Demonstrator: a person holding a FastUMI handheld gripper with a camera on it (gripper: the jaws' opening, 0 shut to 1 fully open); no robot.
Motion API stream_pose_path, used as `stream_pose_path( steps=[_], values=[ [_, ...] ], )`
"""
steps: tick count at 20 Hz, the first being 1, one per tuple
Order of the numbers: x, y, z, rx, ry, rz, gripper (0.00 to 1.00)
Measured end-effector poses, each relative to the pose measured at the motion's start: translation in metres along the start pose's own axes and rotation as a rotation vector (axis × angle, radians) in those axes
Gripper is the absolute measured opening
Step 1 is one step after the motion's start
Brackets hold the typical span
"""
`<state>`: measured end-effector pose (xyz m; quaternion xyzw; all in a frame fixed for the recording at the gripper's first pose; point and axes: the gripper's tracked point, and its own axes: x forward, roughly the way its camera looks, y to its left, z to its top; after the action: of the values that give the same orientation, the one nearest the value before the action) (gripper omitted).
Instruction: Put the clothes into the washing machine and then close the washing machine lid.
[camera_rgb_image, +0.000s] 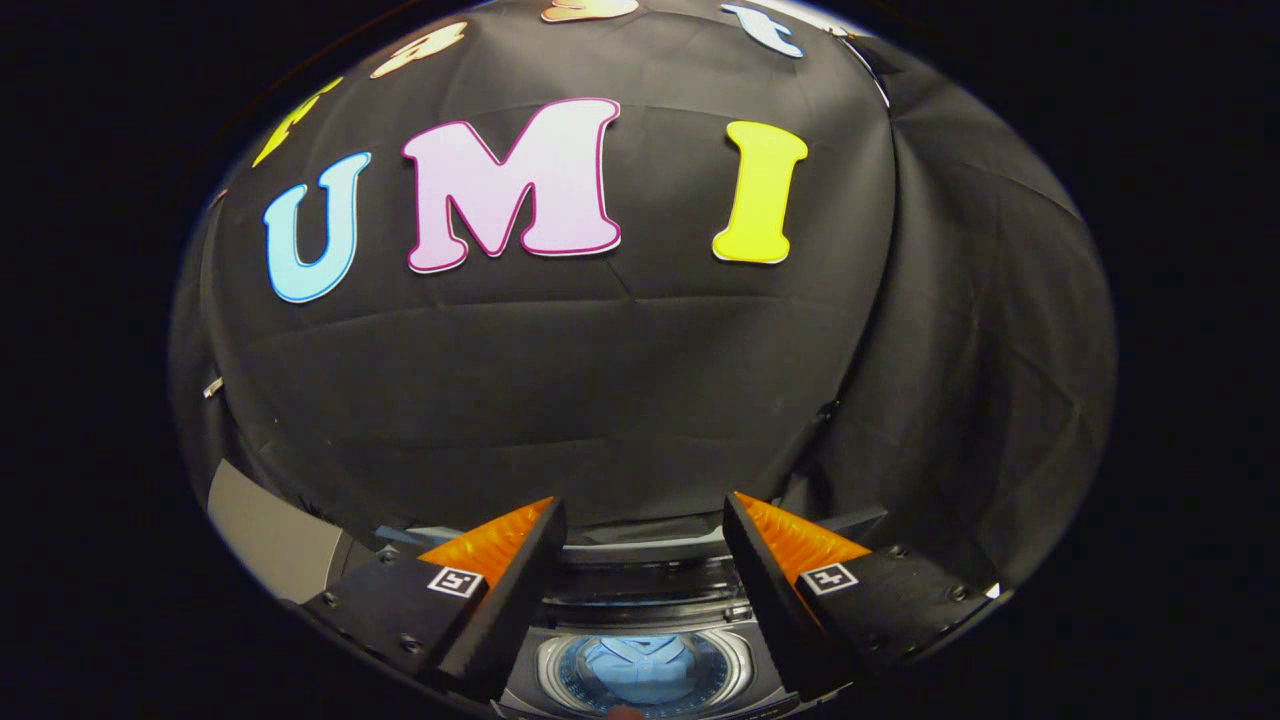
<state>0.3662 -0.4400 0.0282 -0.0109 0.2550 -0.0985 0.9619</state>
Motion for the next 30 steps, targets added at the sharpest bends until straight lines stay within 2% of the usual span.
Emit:
stream_pose_path(
  steps=[4, 8, 11, 30],
  values=[
    [0.030, 0.000, -0.008, -0.004, 0.042, 0.003, 0.99],
    [0.042, -0.001, -0.031, -0.023, 0.105, 0.007, 0.99],
    [0.038, -0.001, -0.028, -0.005, 0.069, 0.018, 0.98],
    [-0.003, -0.006, -0.048, -0.026, 0.055, 0.014, 0.99]
  ],
)
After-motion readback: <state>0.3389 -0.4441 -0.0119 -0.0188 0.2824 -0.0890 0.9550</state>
